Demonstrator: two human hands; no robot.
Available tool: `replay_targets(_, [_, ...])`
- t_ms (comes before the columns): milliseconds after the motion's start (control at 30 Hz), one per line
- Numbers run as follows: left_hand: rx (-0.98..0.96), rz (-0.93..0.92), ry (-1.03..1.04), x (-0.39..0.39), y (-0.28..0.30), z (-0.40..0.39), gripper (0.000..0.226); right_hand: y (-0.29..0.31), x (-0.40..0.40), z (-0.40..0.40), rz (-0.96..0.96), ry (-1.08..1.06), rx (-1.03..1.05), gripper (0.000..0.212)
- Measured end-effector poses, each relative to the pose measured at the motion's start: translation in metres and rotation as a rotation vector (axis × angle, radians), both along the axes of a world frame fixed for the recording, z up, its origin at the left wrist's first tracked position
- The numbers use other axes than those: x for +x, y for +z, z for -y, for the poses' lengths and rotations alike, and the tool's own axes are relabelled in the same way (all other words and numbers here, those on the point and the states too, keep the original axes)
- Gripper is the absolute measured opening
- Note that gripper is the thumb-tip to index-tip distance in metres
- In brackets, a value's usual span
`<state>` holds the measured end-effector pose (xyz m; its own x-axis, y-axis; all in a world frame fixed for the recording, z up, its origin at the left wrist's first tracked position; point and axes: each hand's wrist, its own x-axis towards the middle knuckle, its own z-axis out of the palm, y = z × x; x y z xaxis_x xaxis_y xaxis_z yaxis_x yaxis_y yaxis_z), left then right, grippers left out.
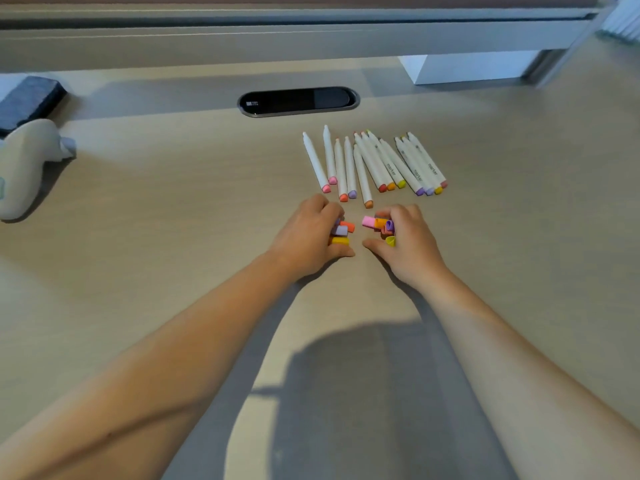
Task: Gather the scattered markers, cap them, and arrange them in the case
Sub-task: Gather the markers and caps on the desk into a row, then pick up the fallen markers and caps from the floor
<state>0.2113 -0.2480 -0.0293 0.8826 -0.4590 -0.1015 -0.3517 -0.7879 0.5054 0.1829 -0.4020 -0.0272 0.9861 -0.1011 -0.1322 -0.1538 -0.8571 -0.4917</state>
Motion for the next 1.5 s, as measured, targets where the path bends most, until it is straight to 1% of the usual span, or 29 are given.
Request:
replay_targets(67, [0.038, 0.01, 0.001, -0.002, 0.0, -0.002, 0.063, 0.0, -0.002, 0.001, -0.005, 0.019, -0.041, 0.055])
replay_targets(167, [0.15, 0.064, -0.008, -0.005, 0.0, -0.005, 0.075, 0.003, -0.007, 0.001, -0.021, 0.044, -0.11, 0.065])
replay_targets(300, [0.232, 0.097, 0.006, -0.01, 0.002, -0.008, 0.085, 0.008, -0.012, 0.001, -0.052, 0.115, -0.152, 0.08])
replay_targets(433, [0.245, 0.064, 0.003, -0.015, 0.007, -0.013, 0.099, 0.013, -0.016, 0.002, -0.076, 0.124, -0.132, 0.08])
replay_targets(500, [0.211, 0.039, 0.011, -0.016, 0.013, -0.019, 0.095, 0.017, -0.017, 0.002, -0.065, 0.12, -0.145, 0.074])
replay_targets(567, [0.207, 0.013, 0.013, -0.015, 0.02, -0.028, 0.084, 0.024, -0.017, 0.001, -0.025, 0.125, -0.173, 0.061])
replay_targets(667, [0.278, -0.008, 0.028, -0.016, 0.033, -0.048, 0.066, 0.039, -0.012, -0.008, 0.031, 0.169, -0.209, 0.043])
replay_targets(733, [0.354, -0.022, 0.066, -0.02, 0.043, -0.068, 0.064, 0.051, -0.006, -0.023, 0.046, 0.236, -0.229, 0.04])
replay_targets(800, [0.414, -0.03, 0.11, -0.027, 0.055, -0.094, 0.064, 0.063, 0.0, -0.044, 0.044, 0.312, -0.235, 0.041])
replay_targets(1000, [0.53, -0.028, 0.359, -0.083, 0.093, -0.188, 0.061, 0.099, 0.004, -0.139, 0.012, 0.587, -0.28, 0.054])
replay_targets(1167, [0.566, -0.053, 0.623, -0.159, 0.127, -0.269, 0.06, 0.132, -0.02, -0.239, 0.045, 0.835, -0.291, 0.056])
replay_targets(1333, [0.57, -0.073, 0.898, -0.257, 0.15, -0.344, 0.062, 0.156, -0.074, -0.34, 0.124, 1.067, -0.291, 0.052])
replay_targets(1500, [0.567, -0.106, 1.122, -0.373, 0.159, -0.404, 0.063, 0.17, -0.16, -0.434, 0.183, 1.309, -0.278, 0.051])
